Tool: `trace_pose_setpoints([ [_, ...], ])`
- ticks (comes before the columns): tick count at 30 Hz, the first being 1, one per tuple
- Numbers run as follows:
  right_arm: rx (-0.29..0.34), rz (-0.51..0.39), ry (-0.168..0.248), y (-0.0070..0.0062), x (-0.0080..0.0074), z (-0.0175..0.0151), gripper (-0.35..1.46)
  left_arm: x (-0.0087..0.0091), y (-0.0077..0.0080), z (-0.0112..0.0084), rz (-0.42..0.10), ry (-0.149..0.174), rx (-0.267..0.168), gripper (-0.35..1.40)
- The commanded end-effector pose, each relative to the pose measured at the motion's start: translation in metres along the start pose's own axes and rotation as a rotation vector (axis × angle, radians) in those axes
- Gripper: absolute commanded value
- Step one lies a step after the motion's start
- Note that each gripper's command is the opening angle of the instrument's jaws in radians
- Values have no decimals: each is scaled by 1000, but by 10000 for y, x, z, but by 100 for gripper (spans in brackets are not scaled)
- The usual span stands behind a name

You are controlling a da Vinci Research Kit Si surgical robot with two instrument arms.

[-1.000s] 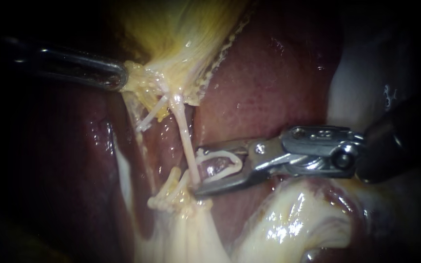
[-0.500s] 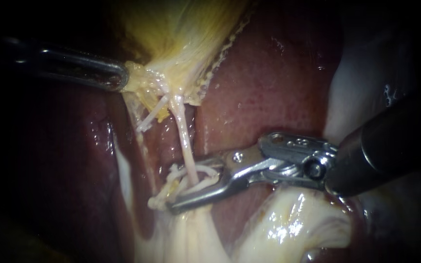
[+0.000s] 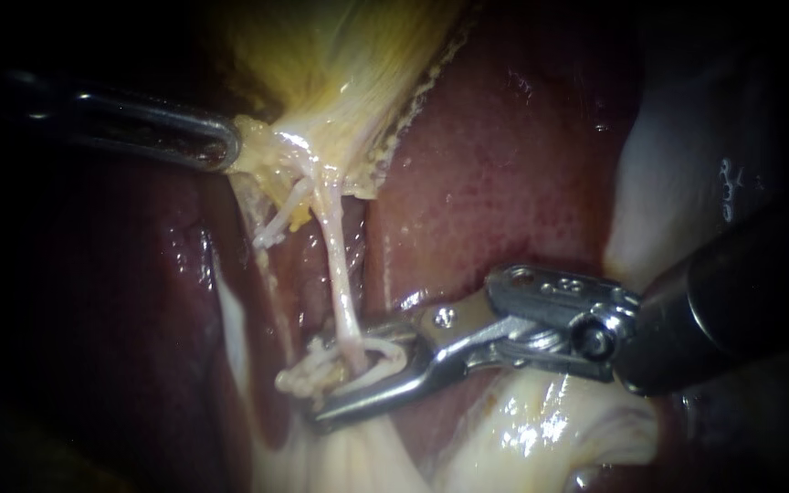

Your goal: Clipping first clip right tube

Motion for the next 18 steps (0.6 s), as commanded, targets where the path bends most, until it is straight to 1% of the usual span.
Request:
trace_pose_setpoints([
  [1, -2, -1, 1, 3, -1, -1, 29, 0, 0, 0, 0, 0, 0, -35],
  [5, -2, 5, 0, 9, -2, -4, 20, 0, 0, 0, 0, 0, 0, -35],
  [7, -2, 5, 0, 10, -3, -5, 17, 0, 0, 0, 0, 0, 0, -35],
  [11, -1, 17, -1, 9, -3, -6, 0, 0, 0, 0, 0, 0, 0, -35],
  [13, -1, 34, -3, 8, -4, -7, -16, 0, 0, 0, 0, 0, 0, -35],
  [16, -1, 34, -3, 9, -4, -7, -20, 0, 0, 0, 0, 0, 0, -35],
  [18, -1, 40, -4, 9, -4, -7, -29, 0, 0, 0, 0, 0, 0, -35],
])
